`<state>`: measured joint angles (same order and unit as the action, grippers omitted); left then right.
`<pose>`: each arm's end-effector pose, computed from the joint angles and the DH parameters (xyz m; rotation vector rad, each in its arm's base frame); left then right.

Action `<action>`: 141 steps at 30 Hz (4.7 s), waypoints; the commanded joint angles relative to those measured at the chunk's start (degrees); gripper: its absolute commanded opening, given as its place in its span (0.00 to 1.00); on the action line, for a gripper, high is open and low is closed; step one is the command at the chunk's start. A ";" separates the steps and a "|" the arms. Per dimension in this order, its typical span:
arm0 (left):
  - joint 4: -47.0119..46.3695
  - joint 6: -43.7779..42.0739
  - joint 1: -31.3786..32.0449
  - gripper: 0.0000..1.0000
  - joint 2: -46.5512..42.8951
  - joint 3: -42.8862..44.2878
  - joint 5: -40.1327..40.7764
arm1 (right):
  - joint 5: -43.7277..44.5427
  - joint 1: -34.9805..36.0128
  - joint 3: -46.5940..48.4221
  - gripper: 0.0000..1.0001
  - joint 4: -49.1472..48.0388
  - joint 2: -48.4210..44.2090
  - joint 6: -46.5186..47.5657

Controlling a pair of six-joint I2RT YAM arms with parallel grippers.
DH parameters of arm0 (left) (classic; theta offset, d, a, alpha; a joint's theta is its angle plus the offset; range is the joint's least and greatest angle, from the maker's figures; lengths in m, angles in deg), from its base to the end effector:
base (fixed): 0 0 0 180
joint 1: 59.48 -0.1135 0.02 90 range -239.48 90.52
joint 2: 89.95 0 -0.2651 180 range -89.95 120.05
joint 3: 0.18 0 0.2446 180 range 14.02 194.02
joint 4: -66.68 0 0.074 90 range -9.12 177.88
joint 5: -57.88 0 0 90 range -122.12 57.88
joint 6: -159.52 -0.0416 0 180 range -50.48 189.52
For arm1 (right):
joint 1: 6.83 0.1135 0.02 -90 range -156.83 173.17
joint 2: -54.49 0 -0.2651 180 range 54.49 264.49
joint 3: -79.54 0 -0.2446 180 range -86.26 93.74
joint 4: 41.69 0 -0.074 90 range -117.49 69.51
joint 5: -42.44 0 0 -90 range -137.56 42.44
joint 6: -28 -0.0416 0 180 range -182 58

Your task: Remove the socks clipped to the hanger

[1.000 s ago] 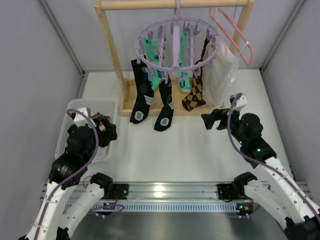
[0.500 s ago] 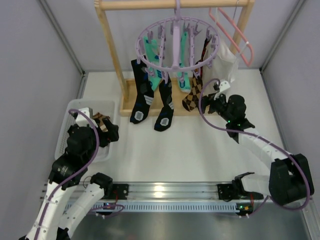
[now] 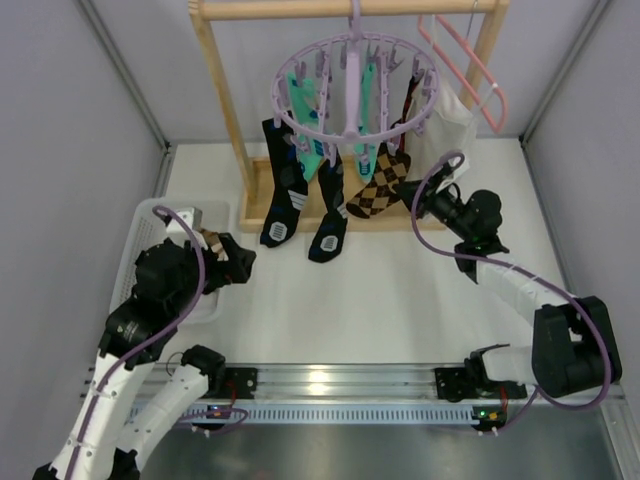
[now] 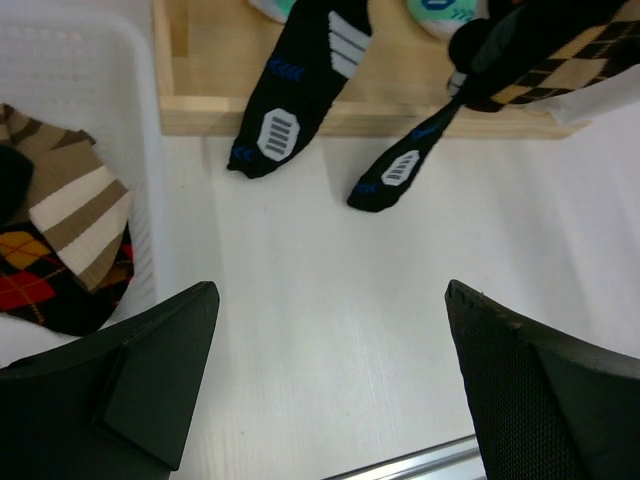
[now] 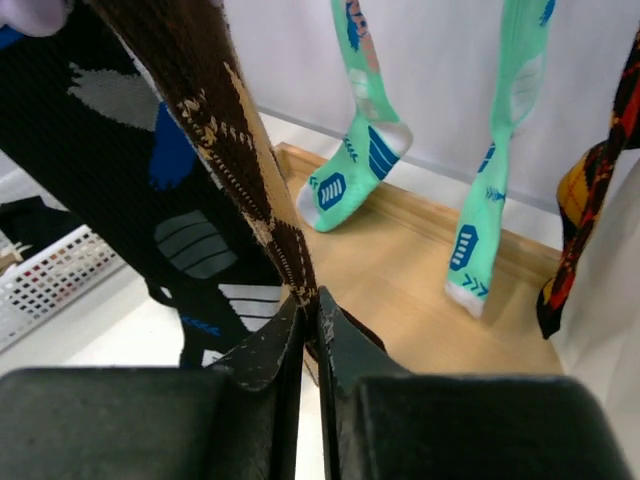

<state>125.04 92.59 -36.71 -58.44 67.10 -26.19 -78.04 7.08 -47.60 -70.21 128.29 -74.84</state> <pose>0.0929 -0.0343 0.3507 -0.0738 1.9855 -0.4211 0.2700 0.0886 0.2951 -0.4598 1.4306 0.7593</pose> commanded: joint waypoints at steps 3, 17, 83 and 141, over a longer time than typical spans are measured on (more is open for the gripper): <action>-4.35 1.19 0.00 0.99 3.55 9.49 -11.19 | 1.11 3.22 -3.14 0.00 -5.45 -4.53 -0.87; -7.33 2.95 0.61 0.99 22.18 32.59 -12.89 | 27.72 24.22 -5.70 0.00 -3.86 -9.64 2.38; -6.72 -13.40 32.61 0.03 71.41 67.51 54.28 | 53.59 49.72 3.10 0.00 -4.12 1.08 12.23; -6.37 -7.25 32.43 0.98 3.56 23.56 63.31 | 23.01 54.38 79.89 0.38 41.20 54.84 14.33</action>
<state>119.66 87.65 -4.21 -55.29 90.62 32.76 -53.93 61.29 24.33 -38.91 177.60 -63.63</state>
